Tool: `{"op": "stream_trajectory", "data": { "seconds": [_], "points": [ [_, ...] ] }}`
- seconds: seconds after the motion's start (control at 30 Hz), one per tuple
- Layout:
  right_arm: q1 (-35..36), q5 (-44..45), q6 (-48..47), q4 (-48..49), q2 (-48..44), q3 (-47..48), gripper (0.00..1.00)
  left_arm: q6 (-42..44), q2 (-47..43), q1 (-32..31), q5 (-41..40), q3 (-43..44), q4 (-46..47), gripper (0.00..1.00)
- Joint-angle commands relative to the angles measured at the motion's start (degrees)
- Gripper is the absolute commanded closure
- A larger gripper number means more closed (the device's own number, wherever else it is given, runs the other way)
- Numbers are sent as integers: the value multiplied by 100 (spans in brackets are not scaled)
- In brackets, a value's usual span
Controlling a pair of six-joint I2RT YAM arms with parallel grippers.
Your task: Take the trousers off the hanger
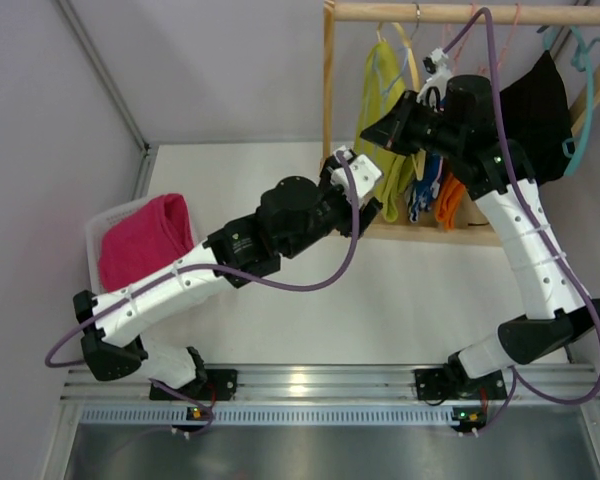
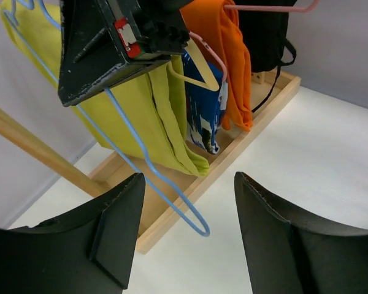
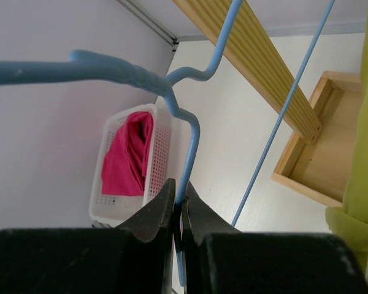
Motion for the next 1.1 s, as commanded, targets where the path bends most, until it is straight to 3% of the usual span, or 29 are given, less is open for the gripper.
{"op": "stream_trajectory", "data": {
  "seconds": [0.0,0.1,0.3,0.4,0.43,0.53,0.57,0.7,0.8,0.87,1.07],
  "points": [
    [114,-4,155,361,-288,-69,100,123,170,-196,-965,284,46,34],
    [306,74,68,344,-384,-122,100,70,442,-197,-1605,442,107,40],
    [580,145,24,414,-525,-306,100,175,671,-197,-1967,530,230,48],
    [641,180,15,396,-604,-394,100,158,672,-179,-2047,417,230,60],
    [641,189,15,396,-613,-421,100,131,654,-171,-2073,399,230,70],
    [633,215,-3,388,-631,-456,100,8,628,-127,-2100,302,230,88],
    [633,215,-20,396,-631,-447,100,-96,619,-118,-2117,276,230,100],
    [624,206,-99,431,-648,-430,98,-343,462,-74,-2144,179,222,100],
    [606,198,-170,493,-771,-509,59,-510,338,5,-2100,153,222,100],
    [589,215,-179,519,-806,-596,45,-798,250,93,-1943,144,178,100],
    [536,233,-214,616,-999,-658,25,-1362,30,427,-1318,196,116,100]
  ]
}}
